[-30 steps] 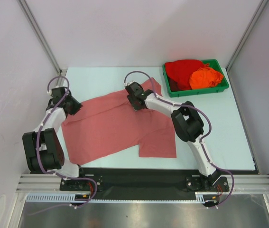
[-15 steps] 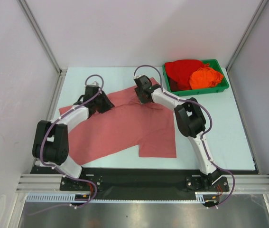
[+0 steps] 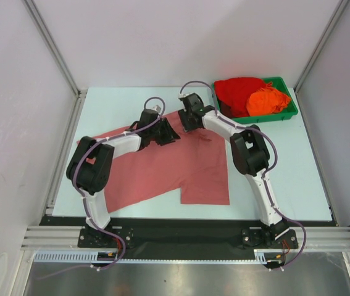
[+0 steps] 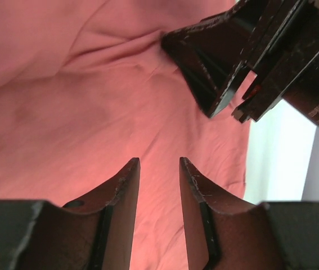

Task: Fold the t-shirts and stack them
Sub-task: Fold the tshirt

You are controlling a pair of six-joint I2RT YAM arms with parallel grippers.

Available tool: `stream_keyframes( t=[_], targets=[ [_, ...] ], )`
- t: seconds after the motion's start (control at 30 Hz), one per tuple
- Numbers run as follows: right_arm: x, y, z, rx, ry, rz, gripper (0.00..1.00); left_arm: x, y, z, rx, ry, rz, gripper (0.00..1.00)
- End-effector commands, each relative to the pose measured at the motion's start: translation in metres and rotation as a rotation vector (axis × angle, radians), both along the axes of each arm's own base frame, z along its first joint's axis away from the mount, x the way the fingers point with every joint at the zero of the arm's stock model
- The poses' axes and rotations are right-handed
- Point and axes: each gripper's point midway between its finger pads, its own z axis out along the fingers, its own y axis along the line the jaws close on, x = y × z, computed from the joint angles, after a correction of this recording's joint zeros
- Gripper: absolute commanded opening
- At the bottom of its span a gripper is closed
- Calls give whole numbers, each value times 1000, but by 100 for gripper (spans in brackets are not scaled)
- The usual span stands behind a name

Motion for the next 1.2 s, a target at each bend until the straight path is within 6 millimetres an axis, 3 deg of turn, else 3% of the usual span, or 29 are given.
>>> stream_keyframes(
  t=[0.0, 0.27, 0.3, 0.47, 0.57, 0.6, 0.63, 0.8, 0.9, 0.93, 1.03, 1.17],
  targets=[
    [22, -1, 25, 97, -44, -24, 55, 21, -25, 21, -77, -66, -6, 40],
    [34, -6, 17, 118, -23, -23, 55, 38, -40, 6, -89, -27, 20, 40],
    [34, -5, 20, 124, -25, -27, 55, 38, -41, -3, -83, -8, 20, 40],
    [31, -5, 51, 156, -55, -32, 55, 41, -45, -6, -103, -5, 35, 40],
    [28, -17, 77, 143, -88, -79, 56, 42, -45, -8, -94, 8, 43, 41],
    [23, -21, 77, 136, -78, -89, 56, 42, -45, -9, -89, 12, 43, 42],
    [21, -25, 97, 152, -108, -98, 56, 42, -44, -7, -86, 7, 47, 42],
    [-4, -38, 115, 176, -108, -125, 56, 37, -37, -13, -24, 37, 65, 46],
    [-21, -51, 116, 171, -108, -145, 56, 37, -33, -18, 33, 47, 66, 47],
    [-29, -56, 109, 164, -93, -150, 56, 39, -33, -19, 40, 42, 60, 48],
    [-43, -63, 117, 182, -97, -157, 56, 39, -33, -27, 49, 51, 57, 49],
    [-74, -74, 109, 197, -63, -165, 56, 43, -35, -32, 56, 51, 50, 49]
  ],
)
